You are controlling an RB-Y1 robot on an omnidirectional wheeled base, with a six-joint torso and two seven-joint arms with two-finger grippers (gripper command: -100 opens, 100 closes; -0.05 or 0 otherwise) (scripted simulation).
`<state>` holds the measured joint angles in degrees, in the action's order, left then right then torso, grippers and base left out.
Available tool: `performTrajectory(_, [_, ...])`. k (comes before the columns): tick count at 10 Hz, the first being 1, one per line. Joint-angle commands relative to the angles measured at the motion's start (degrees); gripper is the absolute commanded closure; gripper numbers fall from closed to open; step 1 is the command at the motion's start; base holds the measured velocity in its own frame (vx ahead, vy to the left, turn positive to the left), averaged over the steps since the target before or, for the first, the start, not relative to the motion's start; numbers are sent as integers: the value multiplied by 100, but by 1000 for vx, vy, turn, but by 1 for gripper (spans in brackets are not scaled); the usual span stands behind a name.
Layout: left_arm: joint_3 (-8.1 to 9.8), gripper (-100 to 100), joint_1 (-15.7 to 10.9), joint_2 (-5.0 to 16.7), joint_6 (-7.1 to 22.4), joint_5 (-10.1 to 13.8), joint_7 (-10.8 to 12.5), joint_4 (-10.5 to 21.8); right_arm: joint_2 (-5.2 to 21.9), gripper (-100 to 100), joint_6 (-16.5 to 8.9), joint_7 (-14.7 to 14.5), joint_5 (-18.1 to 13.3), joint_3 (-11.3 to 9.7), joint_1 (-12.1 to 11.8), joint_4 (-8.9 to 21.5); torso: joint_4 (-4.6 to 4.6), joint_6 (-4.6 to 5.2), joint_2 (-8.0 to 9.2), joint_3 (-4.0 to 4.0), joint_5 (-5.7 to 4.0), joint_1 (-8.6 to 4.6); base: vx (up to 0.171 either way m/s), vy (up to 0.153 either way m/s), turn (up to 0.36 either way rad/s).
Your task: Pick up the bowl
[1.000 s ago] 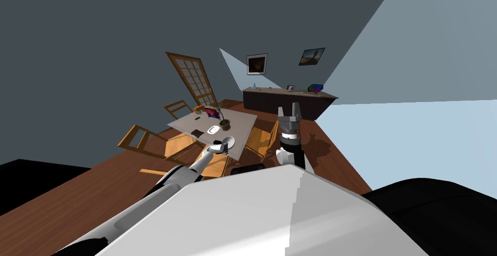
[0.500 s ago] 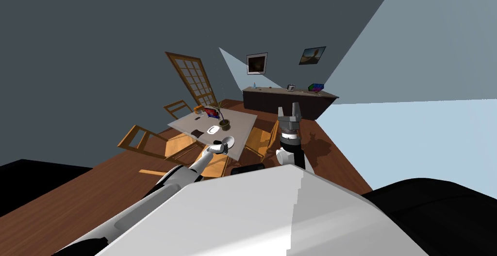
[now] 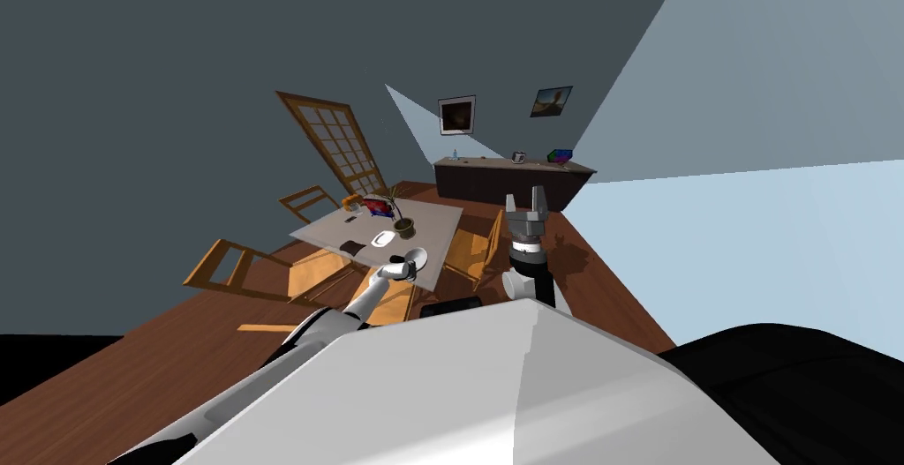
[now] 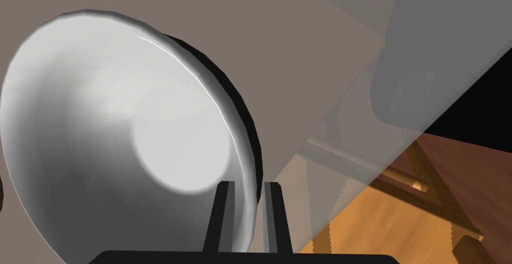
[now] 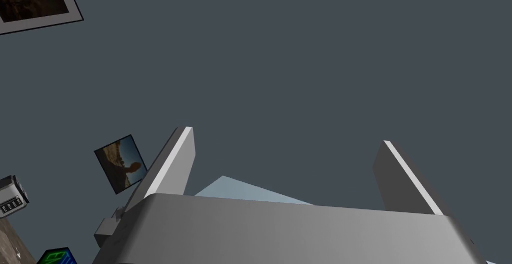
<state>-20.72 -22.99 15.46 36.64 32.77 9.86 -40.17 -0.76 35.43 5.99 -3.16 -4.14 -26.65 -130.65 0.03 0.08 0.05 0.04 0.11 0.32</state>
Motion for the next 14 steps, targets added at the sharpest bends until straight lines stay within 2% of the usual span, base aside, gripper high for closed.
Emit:
performTrajectory(1, [286, 100, 144, -110, 142, -286, 131, -253, 0, 0, 0, 0, 0, 0, 0, 0, 0, 0, 0, 0, 0, 0, -36, 78, -210])
performTrajectory(2, [333, 100, 144, -110, 142, -375, 131, -253, 0, 0, 0, 0, 0, 0, 1, 0, 0, 6, -2, -1, 1, -5, -27, 52, -115])
performTrajectory(3, [565, 100, 287, -200, 295, -572, 285, -494, 0, 0, 0, 0, 0, 0, 0, 0, 1, 1, -5, -2, -3, -13, -30, 54, -246])
performTrajectory(4, [593, 100, 287, -200, 295, -684, 285, -501, 0, 0, 0, 0, 0, -1, 0, 0, 2, 8, -4, -1, -1, -16, -26, 46, -103])
performTrajectory(5, [830, 100, 430, -289, 447, -883, 438, -748, 0, 0, 0, 0, 0, 0, -1, 0, 2, 0, -5, -1, -5, -17, -35, 51, -206])
performTrajectory(6, [854, 100, 430, -289, 447, -992, 438, -748, 0, 0, 0, 0, 0, -1, 0, 0, 4, 6, -1, 1, -3, -17, -35, 51, -108])
performTrajectory(7, [1092, 100, 573, -378, 600, -1190, 591, -987, 0, 0, 0, 0, 0, 0, 0, 0, 4, -1, 0, 2, -6, -16, -38, 59, -215])
performTrajectory(8, [1114, 100, 573, -378, 600, -1300, 591, -996, 0, 0, 0, 0, 0, 0, 0, 0, 6, 5, 2, 4, -4, -14, -38, 55, -113])
performTrajectory(9, [1351, 100, 717, -468, 752, -1509, 744, -1244, 0, 0, 0, 0, 0, 0, -1, 0, 6, -2, 3, 5, -7, -14, -41, 57, -184])
performTrajectory(10, [1374, 100, 717, -468, 752, -1608, 744, -1244, 0, 0, 0, 0, 0, 0, 0, 0, 7, 3, 4, 6, -5, -14, -41, 49, -132])
performTrajectory(11, [1613, 100, 860, -557, 905, -1814, 898, -1491, 0, 0, 0, 0, 0, 0, 0, 0, 8, -1, 5, 7, -8, -16, -46, 55, -195])
performTrajectory(12, [1634, 100, 860, -557, 905, -1917, 898, -1491, 0, 0, 0, 0, 0, 0, 0, 0, 10, 1, 8, 9, -7, -16, -37, 48, -121])
performTrajectory(13, [1872, 100, 1003, -646, 1057, -2123, 1051, -1739, 0, 0, 0, 0, 0, 0, -1, 0, 10, -5, 6, 8, -9, -17, -43, 53, -195])
performTrajectory(14, [1895, 100, 1003, -646, 1057, -2225, 1051, -1739, 0, 0, 0, 0, 0, 0, 0, 0, 13, -2, 8, 11, -9, -16, -38, 50, -135])
